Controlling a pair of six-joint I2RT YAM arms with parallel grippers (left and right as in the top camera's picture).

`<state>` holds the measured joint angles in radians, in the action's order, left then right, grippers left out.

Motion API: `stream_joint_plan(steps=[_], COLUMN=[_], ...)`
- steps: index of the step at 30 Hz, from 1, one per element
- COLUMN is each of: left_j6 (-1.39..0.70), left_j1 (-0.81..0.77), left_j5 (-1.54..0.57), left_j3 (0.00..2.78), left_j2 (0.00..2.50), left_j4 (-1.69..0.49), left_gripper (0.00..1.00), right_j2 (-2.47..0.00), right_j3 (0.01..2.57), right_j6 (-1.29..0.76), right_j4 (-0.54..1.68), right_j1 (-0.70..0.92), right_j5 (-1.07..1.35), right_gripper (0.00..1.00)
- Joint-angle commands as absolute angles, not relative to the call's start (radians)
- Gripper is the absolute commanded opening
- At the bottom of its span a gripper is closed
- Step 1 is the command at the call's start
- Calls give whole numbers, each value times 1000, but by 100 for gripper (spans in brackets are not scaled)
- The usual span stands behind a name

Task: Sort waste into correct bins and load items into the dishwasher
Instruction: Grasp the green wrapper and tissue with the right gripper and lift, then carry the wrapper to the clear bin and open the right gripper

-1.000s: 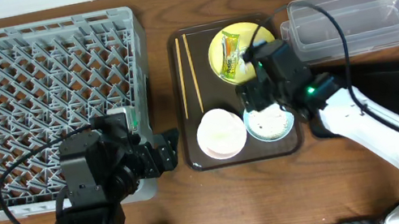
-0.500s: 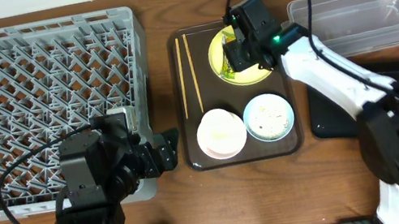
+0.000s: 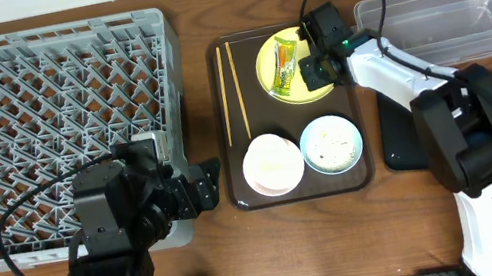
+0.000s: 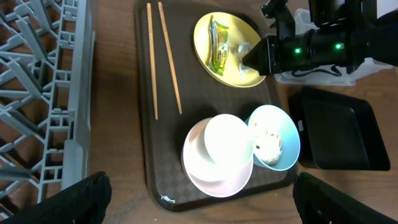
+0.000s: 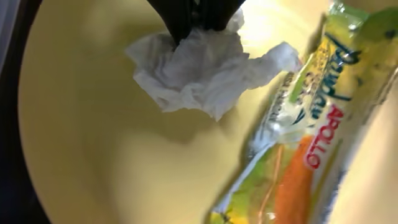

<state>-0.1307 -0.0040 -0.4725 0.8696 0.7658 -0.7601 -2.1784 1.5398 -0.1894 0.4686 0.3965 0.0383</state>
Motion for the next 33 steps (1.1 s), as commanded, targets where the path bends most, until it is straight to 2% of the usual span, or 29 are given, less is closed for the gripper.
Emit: stream_joint_plan(steps=[1,4,9,11,16,17,19,20,21,24,28,33], left_j6=[-129,-129,-129,-129,-129,-129,-129,-129,-129,-129,-129,-129], left_j1=[-7,-7,-7,-7,-7,-7,-7,-7,-7,-7,-7,-7], left_j5=[-486,-486,-486,-486,-486,-486,-486,-486,-486,-486,-486,-486], left_j3=[896,896,896,896,896,896,896,896,896,896,896,896], left_j2=[765,765,765,765,765,765,765,765,765,765,765,765], left_j4=[-763,-762,-763,-762,-763,-763,-763,-763,-763,-763,-763,-763], left_gripper=[94,94,94,94,94,94,94,94,94,94,94,94], right_j2=[-2056,-1946,-1832,-1834,-1914,-1937,-1961,-1963,-1960,-1935,-1902,-1919], right_j3=[1545,1545,1545,1544,1542,1542,1542,1542,1542,1542,1542,1542], right_j6=[-186,-186,-258,-292,-384,-392,-392,-391,-383,-351,-264,-246], right_j4=[481,498,566,596,606,592,575,576,579,564,528,511], right_j1=[397,392,355,315,223,203,175,167,162,174,251,384], right_j5=[61,33,-197,-286,-289,-287,-247,-210,-160,-3,112,47], right_gripper=[1,1,1,1,1,6,56,70,80,81,77,68])
